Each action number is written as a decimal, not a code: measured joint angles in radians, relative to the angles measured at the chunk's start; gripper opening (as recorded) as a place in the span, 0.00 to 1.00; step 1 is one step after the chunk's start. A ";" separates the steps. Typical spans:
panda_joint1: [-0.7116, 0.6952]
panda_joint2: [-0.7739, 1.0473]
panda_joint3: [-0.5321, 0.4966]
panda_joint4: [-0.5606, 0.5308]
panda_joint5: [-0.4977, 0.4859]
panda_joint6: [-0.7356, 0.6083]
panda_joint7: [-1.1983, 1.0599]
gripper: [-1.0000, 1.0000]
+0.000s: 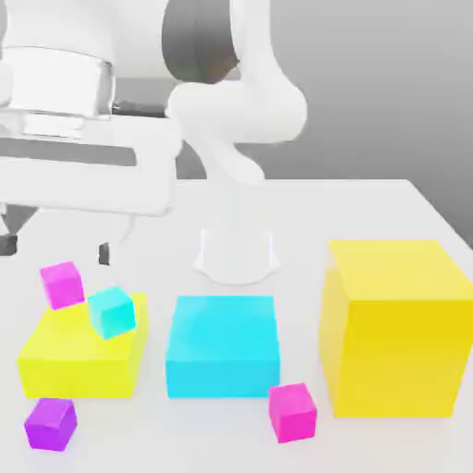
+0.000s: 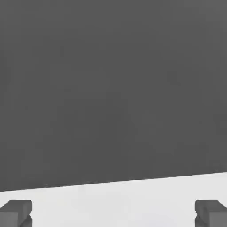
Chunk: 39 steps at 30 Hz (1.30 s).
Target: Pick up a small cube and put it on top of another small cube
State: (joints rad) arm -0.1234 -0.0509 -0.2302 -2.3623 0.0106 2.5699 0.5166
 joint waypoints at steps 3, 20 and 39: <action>-0.045 0.112 -0.008 -0.009 0.043 0.038 -0.071 0.50; -0.204 0.531 0.079 0.011 0.227 0.246 -0.297 0.00; -0.148 0.035 -0.049 -0.216 -0.058 -0.005 0.080 0.00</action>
State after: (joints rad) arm -0.2714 -0.0158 -0.2797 -2.5782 -0.0473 2.5645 0.5964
